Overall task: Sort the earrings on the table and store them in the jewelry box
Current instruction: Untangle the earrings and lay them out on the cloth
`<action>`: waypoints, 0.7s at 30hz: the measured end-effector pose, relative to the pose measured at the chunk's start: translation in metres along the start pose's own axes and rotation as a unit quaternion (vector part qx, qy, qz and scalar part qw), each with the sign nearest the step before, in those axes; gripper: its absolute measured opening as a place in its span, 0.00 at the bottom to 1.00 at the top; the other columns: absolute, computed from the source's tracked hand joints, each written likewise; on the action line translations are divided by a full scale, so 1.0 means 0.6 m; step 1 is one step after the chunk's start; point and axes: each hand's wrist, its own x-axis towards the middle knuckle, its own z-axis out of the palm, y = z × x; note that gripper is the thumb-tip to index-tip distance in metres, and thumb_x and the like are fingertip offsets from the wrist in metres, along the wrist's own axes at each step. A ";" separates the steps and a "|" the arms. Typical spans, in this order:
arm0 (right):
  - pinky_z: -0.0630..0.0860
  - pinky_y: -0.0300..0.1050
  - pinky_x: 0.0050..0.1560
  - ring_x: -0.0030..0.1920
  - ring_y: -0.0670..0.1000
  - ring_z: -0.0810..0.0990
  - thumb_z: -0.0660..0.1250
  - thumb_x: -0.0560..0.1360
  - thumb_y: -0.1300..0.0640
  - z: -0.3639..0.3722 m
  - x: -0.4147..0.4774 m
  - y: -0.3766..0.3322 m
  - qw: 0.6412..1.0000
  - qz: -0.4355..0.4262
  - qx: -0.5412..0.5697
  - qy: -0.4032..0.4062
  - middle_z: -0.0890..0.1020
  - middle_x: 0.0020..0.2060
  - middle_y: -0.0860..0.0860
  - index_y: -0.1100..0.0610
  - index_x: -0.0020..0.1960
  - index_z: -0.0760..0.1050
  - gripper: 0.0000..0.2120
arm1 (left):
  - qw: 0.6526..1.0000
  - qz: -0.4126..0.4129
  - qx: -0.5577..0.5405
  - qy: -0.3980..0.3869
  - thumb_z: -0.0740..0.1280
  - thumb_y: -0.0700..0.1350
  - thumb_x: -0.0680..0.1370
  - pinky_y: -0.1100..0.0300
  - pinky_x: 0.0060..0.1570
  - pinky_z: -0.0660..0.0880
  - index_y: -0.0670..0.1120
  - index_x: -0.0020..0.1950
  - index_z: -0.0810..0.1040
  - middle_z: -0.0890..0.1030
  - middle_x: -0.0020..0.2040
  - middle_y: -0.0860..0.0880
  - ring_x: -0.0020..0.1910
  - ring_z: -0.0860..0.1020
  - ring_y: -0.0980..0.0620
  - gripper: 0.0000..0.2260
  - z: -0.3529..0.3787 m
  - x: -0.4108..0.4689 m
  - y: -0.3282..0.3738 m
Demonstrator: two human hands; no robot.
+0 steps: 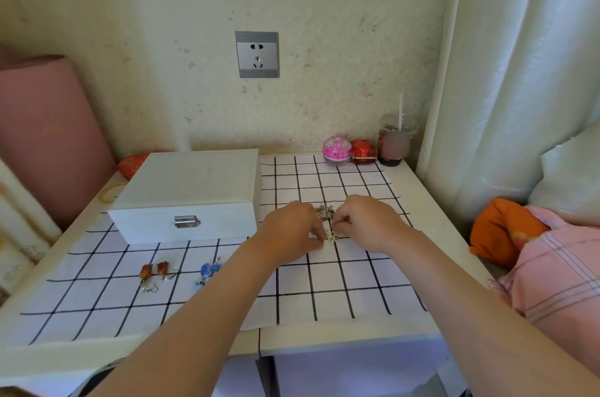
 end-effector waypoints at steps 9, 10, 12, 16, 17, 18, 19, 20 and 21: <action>0.80 0.48 0.49 0.43 0.41 0.82 0.68 0.78 0.50 -0.014 -0.014 0.010 0.992 0.041 0.090 0.074 0.84 0.41 0.40 0.47 0.49 0.84 0.06 | 0.999 -0.005 -0.033 -0.025 0.69 0.49 0.77 0.60 0.47 0.75 0.55 0.53 0.82 0.80 0.48 0.57 0.46 0.76 0.58 0.06 -0.001 -0.018 -0.005; 0.80 0.48 0.49 0.44 0.42 0.81 0.68 0.78 0.50 -0.013 -0.016 0.009 0.992 0.045 0.089 0.074 0.84 0.42 0.41 0.46 0.50 0.84 0.06 | 0.999 -0.005 -0.034 -0.030 0.69 0.49 0.77 0.60 0.47 0.75 0.55 0.52 0.82 0.80 0.47 0.58 0.47 0.76 0.58 0.06 -0.001 -0.019 -0.004; 0.79 0.47 0.51 0.47 0.43 0.81 0.68 0.78 0.50 -0.012 -0.018 0.007 0.992 0.048 0.090 0.077 0.84 0.45 0.41 0.47 0.52 0.84 0.07 | 0.999 -0.008 -0.036 -0.037 0.69 0.47 0.77 0.60 0.47 0.75 0.55 0.50 0.83 0.80 0.47 0.58 0.48 0.77 0.57 0.05 -0.001 -0.021 -0.002; 0.78 0.39 0.47 0.42 0.39 0.83 0.67 0.78 0.52 -0.010 -0.015 0.005 0.982 0.062 0.156 0.090 0.84 0.44 0.40 0.48 0.48 0.84 0.06 | 0.996 -0.029 -0.078 -0.043 0.69 0.48 0.77 0.57 0.50 0.77 0.55 0.49 0.81 0.81 0.48 0.57 0.46 0.77 0.58 0.03 0.001 -0.029 -0.008; 0.77 0.34 0.42 0.39 0.38 0.83 0.67 0.79 0.53 -0.011 -0.014 0.004 0.978 0.069 0.173 0.094 0.84 0.43 0.39 0.48 0.47 0.84 0.07 | 0.994 -0.036 -0.097 -0.041 0.69 0.48 0.77 0.57 0.50 0.77 0.55 0.49 0.80 0.81 0.48 0.58 0.46 0.77 0.58 0.03 0.000 -0.033 -0.012; 0.74 0.31 0.37 0.36 0.38 0.83 0.67 0.79 0.54 -0.011 -0.012 0.003 0.974 0.075 0.188 0.099 0.84 0.41 0.40 0.48 0.46 0.84 0.08 | 0.992 -0.039 -0.112 -0.039 0.68 0.48 0.77 0.58 0.50 0.77 0.55 0.50 0.80 0.80 0.48 0.58 0.46 0.77 0.58 0.03 -0.002 -0.038 -0.016; 0.71 0.28 0.33 0.33 0.38 0.82 0.66 0.79 0.55 -0.012 -0.010 0.002 0.969 0.080 0.211 0.101 0.85 0.39 0.40 0.49 0.46 0.84 0.08 | 0.991 -0.039 -0.122 -0.039 0.68 0.48 0.78 0.59 0.50 0.77 0.55 0.50 0.80 0.80 0.47 0.58 0.45 0.77 0.59 0.03 -0.005 -0.044 -0.020; 0.70 0.27 0.30 0.31 0.38 0.81 0.66 0.79 0.56 -0.012 -0.008 0.000 0.962 0.085 0.240 0.100 0.86 0.38 0.42 0.50 0.46 0.84 0.09 | 0.991 -0.038 -0.124 -0.045 0.68 0.47 0.78 0.61 0.49 0.76 0.55 0.50 0.80 0.80 0.47 0.58 0.44 0.76 0.60 0.04 -0.007 -0.051 -0.023; 0.69 0.27 0.29 0.30 0.38 0.80 0.66 0.79 0.57 -0.014 -0.008 -0.003 0.954 0.091 0.268 0.096 0.86 0.37 0.43 0.52 0.47 0.84 0.08 | 0.991 -0.033 -0.120 -0.056 0.68 0.47 0.78 0.63 0.48 0.75 0.55 0.50 0.81 0.80 0.47 0.58 0.43 0.76 0.60 0.04 -0.010 -0.057 -0.026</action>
